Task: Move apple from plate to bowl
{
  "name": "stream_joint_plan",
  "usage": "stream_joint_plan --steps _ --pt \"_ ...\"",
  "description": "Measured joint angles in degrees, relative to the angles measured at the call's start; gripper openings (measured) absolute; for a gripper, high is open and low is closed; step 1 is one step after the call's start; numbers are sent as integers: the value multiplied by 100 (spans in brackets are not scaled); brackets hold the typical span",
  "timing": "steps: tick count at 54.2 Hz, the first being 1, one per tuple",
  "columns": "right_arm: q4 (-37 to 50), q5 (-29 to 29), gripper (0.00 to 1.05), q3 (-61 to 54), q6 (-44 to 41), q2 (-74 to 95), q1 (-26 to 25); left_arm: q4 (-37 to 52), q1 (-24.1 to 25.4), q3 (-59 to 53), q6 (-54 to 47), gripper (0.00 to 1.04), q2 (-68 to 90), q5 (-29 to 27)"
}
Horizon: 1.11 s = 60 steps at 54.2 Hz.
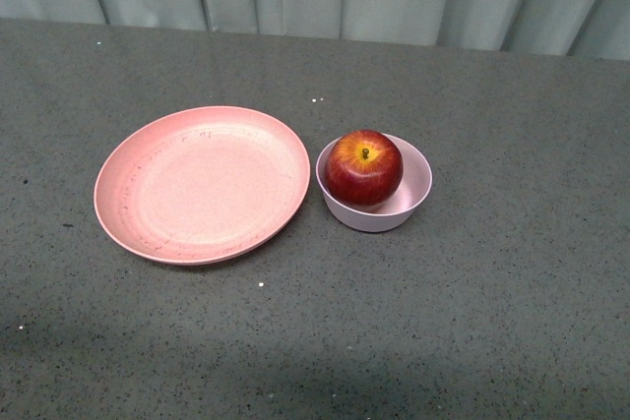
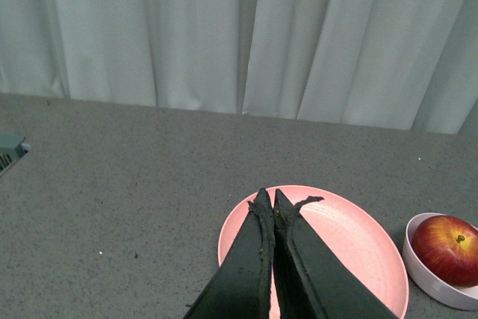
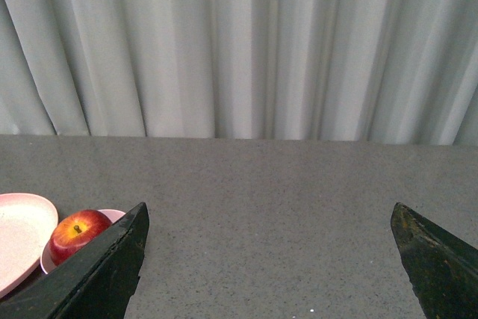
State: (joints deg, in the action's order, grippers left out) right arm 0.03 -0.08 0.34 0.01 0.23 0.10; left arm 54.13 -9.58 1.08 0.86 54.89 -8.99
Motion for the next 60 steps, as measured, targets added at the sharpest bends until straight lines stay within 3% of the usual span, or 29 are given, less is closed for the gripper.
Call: stream_joint_plan --steps 7,10,14,18,60 --pt "0 2 95 0 0 2 0 -1397 247 9 -37 4 -1303 221" --pt "0 0 95 0 0 0 0 -1690 337 7 -39 4 -1665 297" --pt "0 0 95 0 0 2 0 -2092 778 7 -46 4 -2107 826" --pt "0 9 95 0 0 0 0 -2406 929 4 -46 4 -2439 855" --pt "0 2 95 0 0 0 0 -4111 944 4 -48 4 -4212 898"
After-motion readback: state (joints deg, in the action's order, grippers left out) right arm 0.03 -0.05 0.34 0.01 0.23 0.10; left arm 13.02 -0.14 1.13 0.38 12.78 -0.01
